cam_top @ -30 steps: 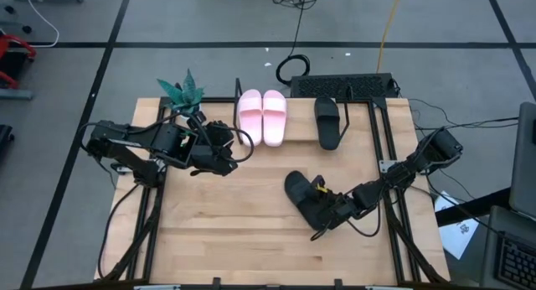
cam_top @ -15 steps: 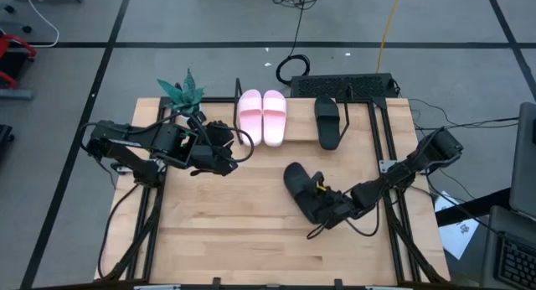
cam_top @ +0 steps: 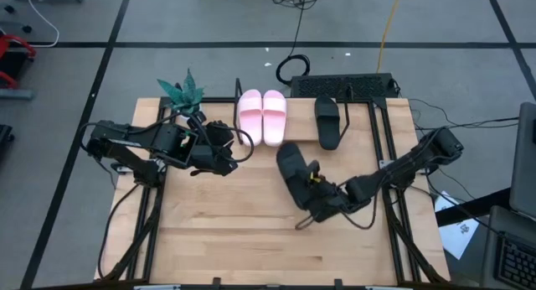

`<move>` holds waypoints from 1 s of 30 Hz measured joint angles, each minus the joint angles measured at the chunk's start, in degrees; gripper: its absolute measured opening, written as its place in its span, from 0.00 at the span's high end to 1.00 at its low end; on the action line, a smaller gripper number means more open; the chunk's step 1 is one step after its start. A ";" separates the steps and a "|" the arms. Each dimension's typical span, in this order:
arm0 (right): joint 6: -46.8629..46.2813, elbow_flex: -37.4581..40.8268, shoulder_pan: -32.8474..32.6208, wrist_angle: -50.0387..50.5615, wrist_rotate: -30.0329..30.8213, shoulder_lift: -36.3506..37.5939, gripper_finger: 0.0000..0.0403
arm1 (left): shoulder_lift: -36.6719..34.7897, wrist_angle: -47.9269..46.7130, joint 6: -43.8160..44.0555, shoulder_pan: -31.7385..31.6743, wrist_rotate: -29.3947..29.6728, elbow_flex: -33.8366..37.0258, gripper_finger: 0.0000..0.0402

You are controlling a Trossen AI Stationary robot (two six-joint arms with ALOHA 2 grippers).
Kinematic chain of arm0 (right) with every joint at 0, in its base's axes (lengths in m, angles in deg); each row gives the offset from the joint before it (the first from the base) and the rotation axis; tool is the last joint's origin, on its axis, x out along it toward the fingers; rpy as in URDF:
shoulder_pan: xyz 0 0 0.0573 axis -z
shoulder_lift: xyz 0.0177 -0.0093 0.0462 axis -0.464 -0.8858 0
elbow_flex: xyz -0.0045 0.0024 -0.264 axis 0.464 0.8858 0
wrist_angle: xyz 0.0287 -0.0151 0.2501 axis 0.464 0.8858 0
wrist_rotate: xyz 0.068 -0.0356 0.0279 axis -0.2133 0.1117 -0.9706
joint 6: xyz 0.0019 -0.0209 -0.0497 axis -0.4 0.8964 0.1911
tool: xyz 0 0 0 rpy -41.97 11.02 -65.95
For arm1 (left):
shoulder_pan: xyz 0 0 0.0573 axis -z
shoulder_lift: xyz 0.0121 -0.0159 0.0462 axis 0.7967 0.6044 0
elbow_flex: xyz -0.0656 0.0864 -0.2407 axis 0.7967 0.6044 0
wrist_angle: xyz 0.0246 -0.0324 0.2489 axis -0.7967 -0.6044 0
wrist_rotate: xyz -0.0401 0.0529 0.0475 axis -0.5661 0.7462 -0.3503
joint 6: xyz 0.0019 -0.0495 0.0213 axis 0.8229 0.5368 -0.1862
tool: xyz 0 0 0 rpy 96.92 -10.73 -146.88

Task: Pick and place slides into the shelf
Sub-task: Put the black slipper on the shelf

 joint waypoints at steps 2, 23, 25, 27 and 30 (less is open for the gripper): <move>-0.33 -2.29 2.23 1.87 0.18 0.44 1.00 | 0.00 0.00 0.00 0.00 0.00 0.00 0.55; 3.82 -10.96 34.19 4.29 -14.22 6.07 1.00 | -0.02 0.66 -4.22 -1.34 0.24 0.00 0.55; 3.73 -10.96 35.85 4.11 -15.60 5.88 1.00 | -0.02 0.66 -4.73 -1.74 0.28 0.00 0.55; 3.73 -10.74 37.49 4.01 -17.23 5.81 1.00 | -0.02 0.66 -5.22 -2.31 0.28 0.00 0.55; 3.68 -9.69 39.80 2.71 -20.91 5.81 1.00 | -0.02 0.69 -6.33 -3.03 0.34 0.00 0.55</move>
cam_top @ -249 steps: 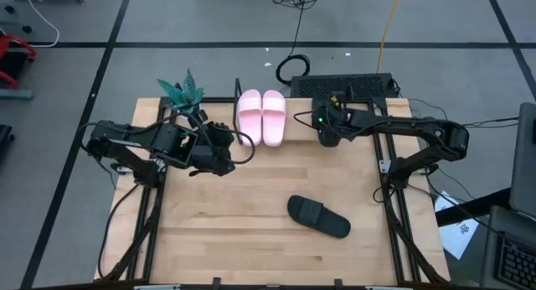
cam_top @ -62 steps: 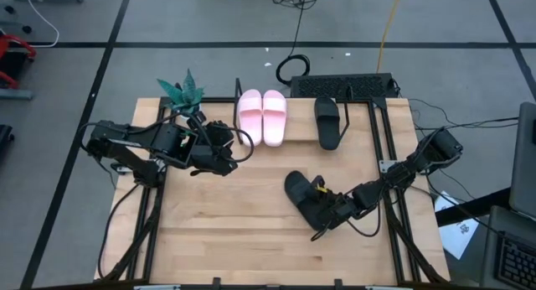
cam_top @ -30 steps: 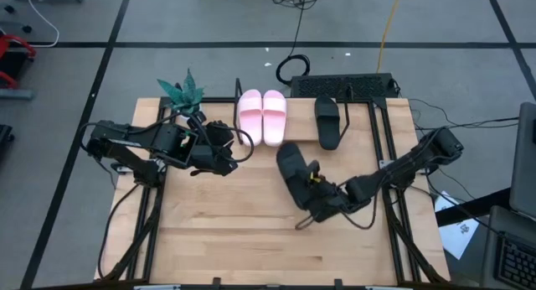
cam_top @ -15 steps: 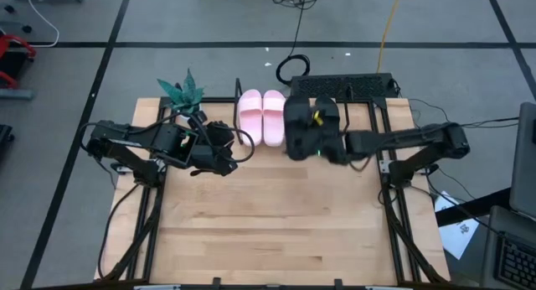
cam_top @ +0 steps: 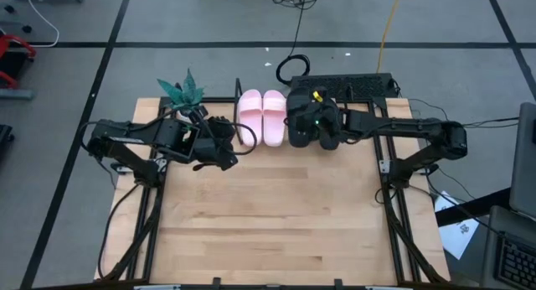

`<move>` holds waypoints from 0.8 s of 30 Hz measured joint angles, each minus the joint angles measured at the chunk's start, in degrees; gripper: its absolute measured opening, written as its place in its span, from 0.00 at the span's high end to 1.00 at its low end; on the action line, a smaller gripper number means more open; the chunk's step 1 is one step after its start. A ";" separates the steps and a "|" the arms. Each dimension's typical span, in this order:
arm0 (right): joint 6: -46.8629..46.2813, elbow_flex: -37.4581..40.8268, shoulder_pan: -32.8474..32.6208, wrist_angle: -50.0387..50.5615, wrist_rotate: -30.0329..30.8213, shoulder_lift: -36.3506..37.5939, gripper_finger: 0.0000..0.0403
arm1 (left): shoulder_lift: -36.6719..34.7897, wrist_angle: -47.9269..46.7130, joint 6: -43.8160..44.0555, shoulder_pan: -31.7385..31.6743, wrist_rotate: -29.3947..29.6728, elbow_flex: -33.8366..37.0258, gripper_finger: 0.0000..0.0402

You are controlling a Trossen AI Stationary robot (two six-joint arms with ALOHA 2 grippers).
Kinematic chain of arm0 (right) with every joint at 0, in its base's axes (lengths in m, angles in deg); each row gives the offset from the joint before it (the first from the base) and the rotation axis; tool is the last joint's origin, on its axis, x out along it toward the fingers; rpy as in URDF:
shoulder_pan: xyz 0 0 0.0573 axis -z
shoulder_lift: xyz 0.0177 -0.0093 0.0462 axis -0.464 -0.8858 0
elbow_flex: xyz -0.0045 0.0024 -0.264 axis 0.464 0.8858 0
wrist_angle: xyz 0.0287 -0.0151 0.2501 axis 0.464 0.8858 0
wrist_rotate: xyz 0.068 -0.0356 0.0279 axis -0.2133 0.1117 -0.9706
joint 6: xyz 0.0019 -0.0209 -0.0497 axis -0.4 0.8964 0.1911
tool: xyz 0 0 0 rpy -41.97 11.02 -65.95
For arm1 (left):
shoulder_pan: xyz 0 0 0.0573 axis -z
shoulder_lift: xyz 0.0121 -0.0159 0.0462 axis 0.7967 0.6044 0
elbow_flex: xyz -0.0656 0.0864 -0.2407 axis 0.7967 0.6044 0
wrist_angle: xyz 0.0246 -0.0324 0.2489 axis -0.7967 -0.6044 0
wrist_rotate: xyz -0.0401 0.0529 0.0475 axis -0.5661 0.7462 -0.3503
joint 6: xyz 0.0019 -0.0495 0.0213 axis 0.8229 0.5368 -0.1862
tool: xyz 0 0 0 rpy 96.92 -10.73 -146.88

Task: Pick and place slides into the shelf
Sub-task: Put the black slipper on the shelf

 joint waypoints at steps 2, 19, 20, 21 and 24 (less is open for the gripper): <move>0.02 0.86 1.33 -0.05 -0.89 0.00 1.00 | 0.00 0.08 -0.23 -0.53 0.02 0.00 0.55; 3.55 10.74 8.18 -13.23 -8.32 0.00 1.00 | 0.00 0.18 -1.21 -3.69 0.06 0.00 0.55; 3.37 10.85 8.56 -13.25 -9.44 0.00 1.00 | 0.00 0.18 -1.21 -3.76 0.06 0.00 0.55; 3.19 11.10 8.87 -13.60 -9.60 0.00 1.00 | 0.00 0.19 -1.24 -3.79 0.06 0.00 0.55; 3.77 11.68 9.90 -15.87 -9.71 -0.58 1.00 | 0.00 0.21 -1.32 -3.79 0.06 0.00 0.55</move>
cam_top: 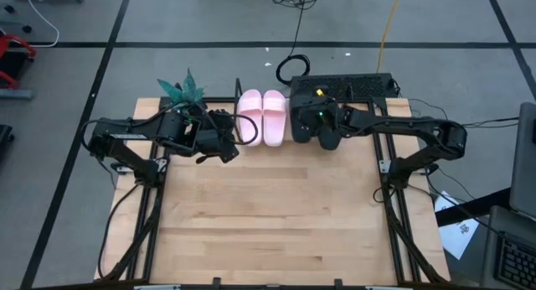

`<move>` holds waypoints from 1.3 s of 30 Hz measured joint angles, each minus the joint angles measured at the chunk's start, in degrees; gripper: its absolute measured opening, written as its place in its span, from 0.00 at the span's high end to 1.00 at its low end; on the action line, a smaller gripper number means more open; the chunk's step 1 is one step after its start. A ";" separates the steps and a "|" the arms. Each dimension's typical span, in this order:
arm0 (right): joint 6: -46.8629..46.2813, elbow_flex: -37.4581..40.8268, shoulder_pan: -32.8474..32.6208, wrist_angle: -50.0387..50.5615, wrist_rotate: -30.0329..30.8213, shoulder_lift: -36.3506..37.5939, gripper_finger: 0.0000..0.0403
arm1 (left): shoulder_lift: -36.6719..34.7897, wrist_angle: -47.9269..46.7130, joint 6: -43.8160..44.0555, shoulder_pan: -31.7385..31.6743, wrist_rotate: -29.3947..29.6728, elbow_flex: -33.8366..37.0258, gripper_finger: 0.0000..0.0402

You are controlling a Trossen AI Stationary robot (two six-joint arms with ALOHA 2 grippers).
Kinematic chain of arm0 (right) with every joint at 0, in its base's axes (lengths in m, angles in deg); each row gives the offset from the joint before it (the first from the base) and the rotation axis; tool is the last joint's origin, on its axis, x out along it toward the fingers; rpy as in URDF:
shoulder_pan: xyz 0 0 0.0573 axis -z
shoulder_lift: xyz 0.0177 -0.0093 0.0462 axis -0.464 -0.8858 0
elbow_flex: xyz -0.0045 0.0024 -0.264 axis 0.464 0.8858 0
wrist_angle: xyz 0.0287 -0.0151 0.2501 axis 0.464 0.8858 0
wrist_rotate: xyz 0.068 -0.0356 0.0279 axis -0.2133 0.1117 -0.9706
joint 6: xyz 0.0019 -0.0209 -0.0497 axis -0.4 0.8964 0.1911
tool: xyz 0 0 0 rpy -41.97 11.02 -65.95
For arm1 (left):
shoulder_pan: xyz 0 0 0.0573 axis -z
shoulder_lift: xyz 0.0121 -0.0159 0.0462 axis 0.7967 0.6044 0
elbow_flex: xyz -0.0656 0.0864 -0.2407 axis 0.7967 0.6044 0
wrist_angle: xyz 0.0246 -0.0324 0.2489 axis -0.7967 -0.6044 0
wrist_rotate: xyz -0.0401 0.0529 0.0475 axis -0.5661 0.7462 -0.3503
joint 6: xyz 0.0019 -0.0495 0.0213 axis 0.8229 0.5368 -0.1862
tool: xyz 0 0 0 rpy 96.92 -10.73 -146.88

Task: Pick and place slides into the shelf
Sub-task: Put the black slipper on the shelf

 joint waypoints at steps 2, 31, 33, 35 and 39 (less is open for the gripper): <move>0.39 0.51 0.68 -1.00 -0.59 -0.13 1.00 | 0.00 0.03 0.00 0.00 0.00 0.00 0.55; 0.86 0.54 3.43 -3.04 -2.38 -6.61 1.00 | 0.00 3.91 -3.31 0.00 0.02 0.00 0.55; 0.69 0.54 3.43 -3.13 -2.58 -6.61 1.00 | 0.00 3.91 -3.45 0.00 0.02 0.00 0.55; 0.23 0.54 3.43 -3.32 -2.60 -6.61 1.00 | 0.00 3.91 -3.45 0.00 0.02 0.00 0.55; 0.07 1.87 3.62 -3.82 -2.65 -6.61 1.00 | 0.00 4.19 -3.45 0.00 0.02 0.00 0.55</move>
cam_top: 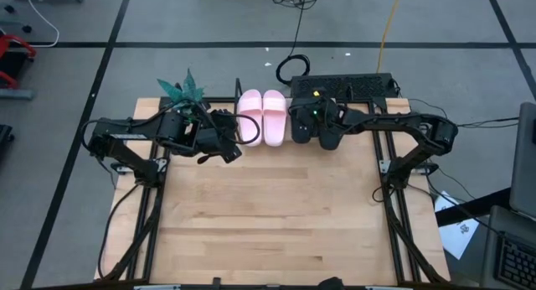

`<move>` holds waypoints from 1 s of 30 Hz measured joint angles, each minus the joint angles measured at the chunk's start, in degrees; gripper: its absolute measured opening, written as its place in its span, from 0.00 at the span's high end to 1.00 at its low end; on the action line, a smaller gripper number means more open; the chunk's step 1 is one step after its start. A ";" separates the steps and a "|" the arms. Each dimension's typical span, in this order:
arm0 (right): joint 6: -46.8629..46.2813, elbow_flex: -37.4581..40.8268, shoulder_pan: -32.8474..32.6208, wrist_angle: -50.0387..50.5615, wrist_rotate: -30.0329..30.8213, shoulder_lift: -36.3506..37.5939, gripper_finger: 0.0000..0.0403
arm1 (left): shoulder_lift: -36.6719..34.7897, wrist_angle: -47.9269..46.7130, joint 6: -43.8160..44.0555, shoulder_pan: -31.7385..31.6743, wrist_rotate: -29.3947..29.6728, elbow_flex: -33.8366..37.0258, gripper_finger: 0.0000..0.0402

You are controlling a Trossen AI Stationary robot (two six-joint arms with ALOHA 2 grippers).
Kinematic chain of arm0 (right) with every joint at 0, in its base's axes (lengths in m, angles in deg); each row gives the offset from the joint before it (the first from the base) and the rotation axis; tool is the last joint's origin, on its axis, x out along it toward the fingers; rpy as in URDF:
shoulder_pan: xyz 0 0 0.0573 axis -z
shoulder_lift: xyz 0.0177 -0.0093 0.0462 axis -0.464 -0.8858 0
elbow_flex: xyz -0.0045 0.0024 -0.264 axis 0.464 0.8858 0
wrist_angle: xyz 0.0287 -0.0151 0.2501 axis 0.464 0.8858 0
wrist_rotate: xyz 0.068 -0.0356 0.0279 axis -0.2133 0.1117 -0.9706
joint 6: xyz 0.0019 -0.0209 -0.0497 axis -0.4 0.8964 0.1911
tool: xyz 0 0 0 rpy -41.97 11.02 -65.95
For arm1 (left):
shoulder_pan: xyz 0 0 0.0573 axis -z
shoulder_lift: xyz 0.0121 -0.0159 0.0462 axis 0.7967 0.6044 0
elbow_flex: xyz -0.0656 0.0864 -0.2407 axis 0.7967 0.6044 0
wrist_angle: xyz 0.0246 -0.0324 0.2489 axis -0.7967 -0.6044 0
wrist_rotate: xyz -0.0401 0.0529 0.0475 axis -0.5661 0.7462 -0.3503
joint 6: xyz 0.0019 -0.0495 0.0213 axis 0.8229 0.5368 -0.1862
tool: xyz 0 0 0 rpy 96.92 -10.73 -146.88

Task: Pick and place slides into the shelf
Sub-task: Put the black slipper on the shelf

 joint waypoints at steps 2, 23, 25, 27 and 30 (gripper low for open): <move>-0.52 1.23 0.19 0.07 -0.05 0.00 1.00 | 0.00 0.04 0.02 0.00 0.00 0.00 0.55; -0.87 5.01 0.07 -4.20 -2.80 0.09 0.95 | 0.00 0.53 -0.75 0.00 -0.02 0.00 0.55; -1.37 5.01 -0.15 -4.20 -3.04 0.08 0.92 | 0.00 0.53 -0.75 0.00 -0.04 0.00 0.55; -2.28 5.01 -0.31 -4.16 -3.06 0.07 0.90 | 0.00 0.53 -0.81 0.00 -0.04 0.00 0.55; -3.20 5.01 -0.39 -3.75 -3.23 0.04 0.85 | 0.00 0.53 -0.91 0.00 -0.04 0.00 0.55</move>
